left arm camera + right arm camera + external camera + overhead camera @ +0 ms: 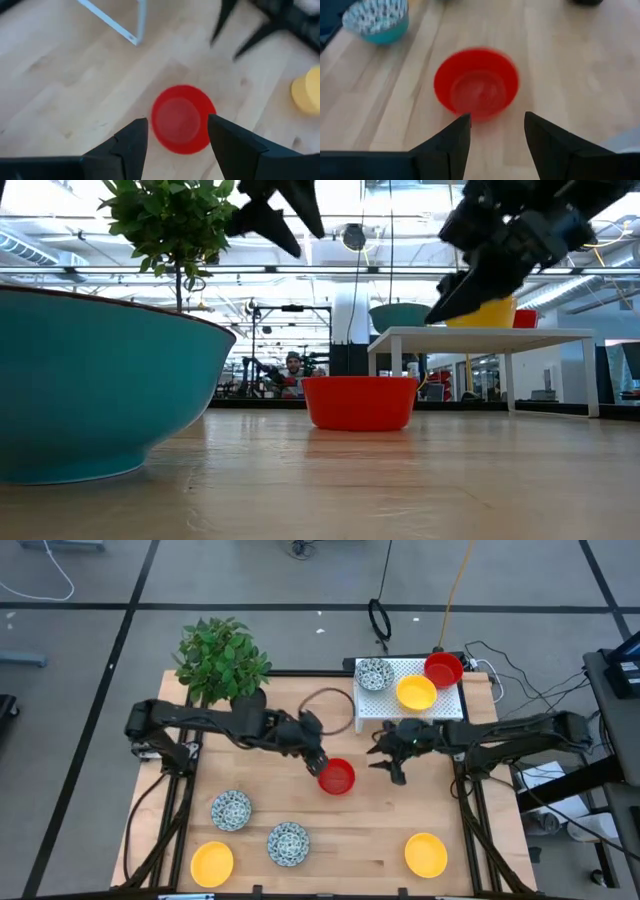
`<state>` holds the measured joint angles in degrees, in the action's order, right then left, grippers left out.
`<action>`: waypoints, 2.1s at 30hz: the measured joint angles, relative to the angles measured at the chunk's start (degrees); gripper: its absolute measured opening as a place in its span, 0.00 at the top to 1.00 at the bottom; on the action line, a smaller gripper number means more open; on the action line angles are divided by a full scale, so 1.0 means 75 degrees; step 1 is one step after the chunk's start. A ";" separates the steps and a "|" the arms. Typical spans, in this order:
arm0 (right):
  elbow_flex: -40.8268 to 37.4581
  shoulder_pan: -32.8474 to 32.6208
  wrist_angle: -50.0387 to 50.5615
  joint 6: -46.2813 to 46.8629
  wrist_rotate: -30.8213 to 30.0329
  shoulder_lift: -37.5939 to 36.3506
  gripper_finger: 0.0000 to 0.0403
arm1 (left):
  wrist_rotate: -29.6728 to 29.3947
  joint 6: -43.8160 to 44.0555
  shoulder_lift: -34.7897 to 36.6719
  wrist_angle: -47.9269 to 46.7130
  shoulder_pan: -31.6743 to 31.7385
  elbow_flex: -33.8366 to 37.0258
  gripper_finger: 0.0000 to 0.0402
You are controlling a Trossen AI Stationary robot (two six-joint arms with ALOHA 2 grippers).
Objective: Pick & Place Mini bowls
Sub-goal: Stack the red bowl on the red bowl on the shelf
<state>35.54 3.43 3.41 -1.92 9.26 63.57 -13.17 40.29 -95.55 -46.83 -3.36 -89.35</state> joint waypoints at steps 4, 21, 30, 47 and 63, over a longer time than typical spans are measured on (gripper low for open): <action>0.0042 -0.0320 -0.0298 -0.0134 0.0183 0.0918 0.56 | -0.0146 0.0414 0.0390 0.0055 0.0013 -0.0001 0.48; 0.0319 -0.1454 -0.2141 -0.1807 0.0141 0.2706 0.56 | -0.0052 0.0957 0.0589 0.0032 -0.0216 0.0007 0.48; 0.0319 -0.1573 -0.2935 -0.1640 -0.0458 0.3539 0.56 | -0.0047 0.1286 0.0589 0.0032 -0.0226 0.0006 0.48; 0.0337 -0.1590 -0.2772 -0.2266 -0.0701 0.4040 0.96 | -0.0043 0.1250 0.0589 0.0026 -0.0226 0.0004 0.48; 0.0309 -0.1541 -0.2337 -0.1227 -0.1542 0.1875 1.00 | -0.0047 0.0789 0.0586 0.0014 -0.0206 0.0004 0.48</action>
<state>37.85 -8.12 -14.12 -11.13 -2.31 77.63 -13.52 46.20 -91.15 -46.72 -4.91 -89.32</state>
